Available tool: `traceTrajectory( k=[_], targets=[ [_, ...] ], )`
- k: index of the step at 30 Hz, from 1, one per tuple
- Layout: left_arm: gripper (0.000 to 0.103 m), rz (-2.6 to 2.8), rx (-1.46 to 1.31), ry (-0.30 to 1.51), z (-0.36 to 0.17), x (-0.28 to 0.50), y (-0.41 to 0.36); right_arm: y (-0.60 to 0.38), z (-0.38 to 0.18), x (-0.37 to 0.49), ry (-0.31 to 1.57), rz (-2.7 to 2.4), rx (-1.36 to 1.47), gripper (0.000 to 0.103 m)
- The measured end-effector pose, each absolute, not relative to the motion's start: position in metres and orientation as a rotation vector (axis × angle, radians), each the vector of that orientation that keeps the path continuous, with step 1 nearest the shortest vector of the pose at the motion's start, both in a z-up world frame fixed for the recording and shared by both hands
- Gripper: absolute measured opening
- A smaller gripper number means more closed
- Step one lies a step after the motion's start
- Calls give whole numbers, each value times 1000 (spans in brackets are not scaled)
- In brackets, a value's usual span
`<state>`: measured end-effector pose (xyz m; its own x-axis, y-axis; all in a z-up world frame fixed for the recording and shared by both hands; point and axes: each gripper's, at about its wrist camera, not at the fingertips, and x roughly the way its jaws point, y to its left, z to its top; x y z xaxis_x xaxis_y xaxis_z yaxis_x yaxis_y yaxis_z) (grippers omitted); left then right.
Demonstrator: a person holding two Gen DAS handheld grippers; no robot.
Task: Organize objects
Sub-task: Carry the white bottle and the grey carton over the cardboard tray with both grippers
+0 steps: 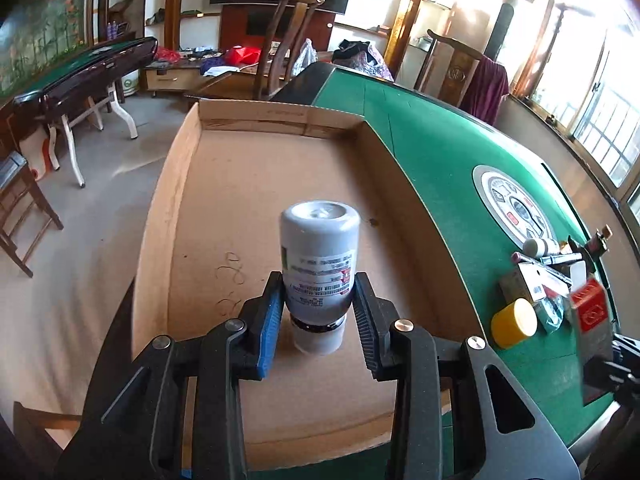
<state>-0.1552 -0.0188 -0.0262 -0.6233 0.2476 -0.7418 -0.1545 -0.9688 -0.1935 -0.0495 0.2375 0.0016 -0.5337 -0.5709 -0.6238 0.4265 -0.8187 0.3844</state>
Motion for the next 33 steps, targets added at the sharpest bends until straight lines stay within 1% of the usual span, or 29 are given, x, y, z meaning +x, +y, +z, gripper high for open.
traceTrajectory(
  k=[5,8,12,14,17,23,26,28,33],
  targets=[
    [34,2650,-1251,-177,-25,-157,-33,182,-9,-90,-238,-2303,1056,26],
    [34,2647,-1259,-190,-26,-161,-36,151,-26,-116,-228,-2297,1115,26],
    [34,2644,-1259,-196,-27,-159,-42,127,-39,-129,-196,-2304,1157,26],
    [34,2632,-1267,-207,-28,-156,-45,121,-42,-127,-200,-2279,1167,26],
    [34,2617,-1295,-224,-30,-147,-51,113,-45,-115,-150,-2279,1168,26],
    [34,2567,-1357,-215,-35,-121,-52,110,-50,-94,-150,-2201,1208,26],
    [34,2570,-1374,-169,-35,-106,-50,108,-51,-78,-129,-2173,1215,26],
    [34,2565,-1387,-156,-36,-105,-51,106,-51,-75,-109,-2183,1204,26],
    [34,2591,-1415,-190,-38,-115,-58,109,-50,-78,-122,-2227,1194,26]
  ],
)
